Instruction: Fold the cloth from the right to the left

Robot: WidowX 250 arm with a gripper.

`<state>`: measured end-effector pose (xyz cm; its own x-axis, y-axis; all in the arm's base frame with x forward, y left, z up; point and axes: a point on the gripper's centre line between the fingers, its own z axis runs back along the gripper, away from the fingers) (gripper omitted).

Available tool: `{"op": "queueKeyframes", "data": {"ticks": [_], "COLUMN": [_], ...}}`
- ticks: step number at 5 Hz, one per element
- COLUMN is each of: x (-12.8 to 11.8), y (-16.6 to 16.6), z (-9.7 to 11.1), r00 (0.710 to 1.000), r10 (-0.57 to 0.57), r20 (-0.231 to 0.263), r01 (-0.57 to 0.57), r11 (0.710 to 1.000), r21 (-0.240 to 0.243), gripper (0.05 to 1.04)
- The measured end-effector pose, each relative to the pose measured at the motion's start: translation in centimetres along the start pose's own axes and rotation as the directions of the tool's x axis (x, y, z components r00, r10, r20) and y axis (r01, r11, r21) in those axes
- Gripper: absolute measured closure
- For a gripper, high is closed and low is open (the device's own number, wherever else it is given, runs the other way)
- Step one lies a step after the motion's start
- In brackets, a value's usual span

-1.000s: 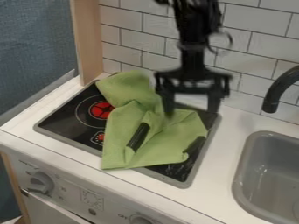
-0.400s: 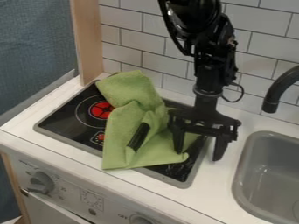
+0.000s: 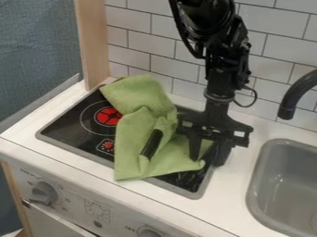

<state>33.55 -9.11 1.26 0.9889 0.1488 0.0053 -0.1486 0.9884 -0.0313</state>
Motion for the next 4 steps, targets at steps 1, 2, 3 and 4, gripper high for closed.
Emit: {"op": "queueKeyframes", "data": {"ticks": [1, 2, 3, 4], "x": [0.0, -0.1, -0.4, -1.2], "y": [-0.1, -0.2, -0.4, -1.0], "z": [0.0, 0.0, 0.2, 1.0], "r00": [1.000, 1.000, 1.000, 0.999], "r10": [-0.002, 0.001, -0.015, -0.036], "r20": [0.003, 0.001, -0.003, -0.011], "r01": [0.002, -0.001, 0.015, 0.036], "r11": [1.000, 1.000, 1.000, 0.998], "r21": [-0.001, -0.010, -0.026, -0.046], "gripper": [0.836, 0.960, 1.016, 1.027]}}
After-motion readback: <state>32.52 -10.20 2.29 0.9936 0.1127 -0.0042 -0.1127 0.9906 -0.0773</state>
